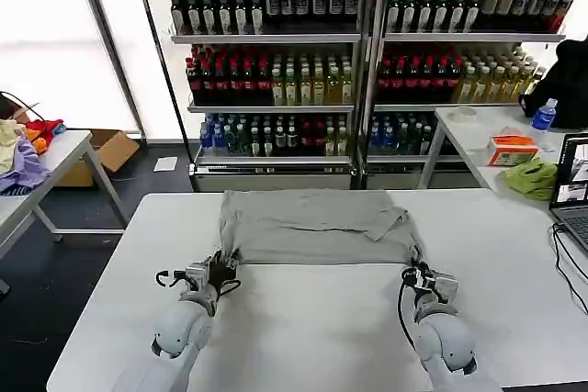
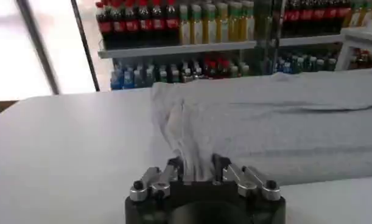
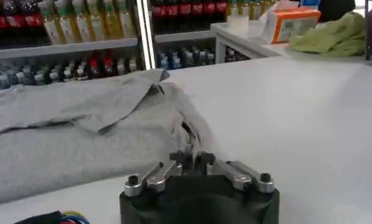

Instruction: Fold and organize the clothes.

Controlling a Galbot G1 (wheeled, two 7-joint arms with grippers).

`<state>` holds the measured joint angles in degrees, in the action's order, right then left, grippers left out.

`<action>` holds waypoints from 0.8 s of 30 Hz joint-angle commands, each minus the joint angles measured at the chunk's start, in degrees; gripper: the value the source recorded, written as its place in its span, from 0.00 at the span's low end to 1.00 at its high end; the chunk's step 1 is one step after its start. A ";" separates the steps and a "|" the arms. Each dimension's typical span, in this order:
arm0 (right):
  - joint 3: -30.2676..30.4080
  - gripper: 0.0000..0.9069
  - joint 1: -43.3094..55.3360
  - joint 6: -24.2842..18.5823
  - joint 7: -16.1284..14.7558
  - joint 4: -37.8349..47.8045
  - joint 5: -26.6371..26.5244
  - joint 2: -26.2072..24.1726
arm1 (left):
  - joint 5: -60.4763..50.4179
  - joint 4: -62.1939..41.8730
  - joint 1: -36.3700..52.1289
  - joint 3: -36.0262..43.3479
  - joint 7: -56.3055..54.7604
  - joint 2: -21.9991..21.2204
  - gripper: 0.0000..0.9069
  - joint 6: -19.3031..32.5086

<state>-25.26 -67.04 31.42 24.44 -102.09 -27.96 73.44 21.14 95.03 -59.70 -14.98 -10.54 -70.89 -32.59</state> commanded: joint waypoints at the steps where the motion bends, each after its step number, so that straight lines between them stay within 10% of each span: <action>1: -0.27 0.00 -1.66 0.14 0.59 -4.66 -0.23 -0.10 | 2.49 6.67 -3.89 0.07 -1.79 2.32 0.00 -0.71; 12: -0.07 0.00 -15.91 1.65 7.95 -23.23 3.34 1.18 | 4.83 25.43 -19.54 -3.49 -4.07 10.69 0.00 -0.68; 24: -1.81 0.00 -34.37 1.65 9.03 -31.45 5.80 0.17 | 2.99 36.45 -39.47 -7.42 -4.46 13.59 0.00 -0.51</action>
<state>-26.52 -90.28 32.83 31.88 -126.58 -23.63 73.64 25.21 118.60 -80.63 -19.90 -14.28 -60.81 -33.40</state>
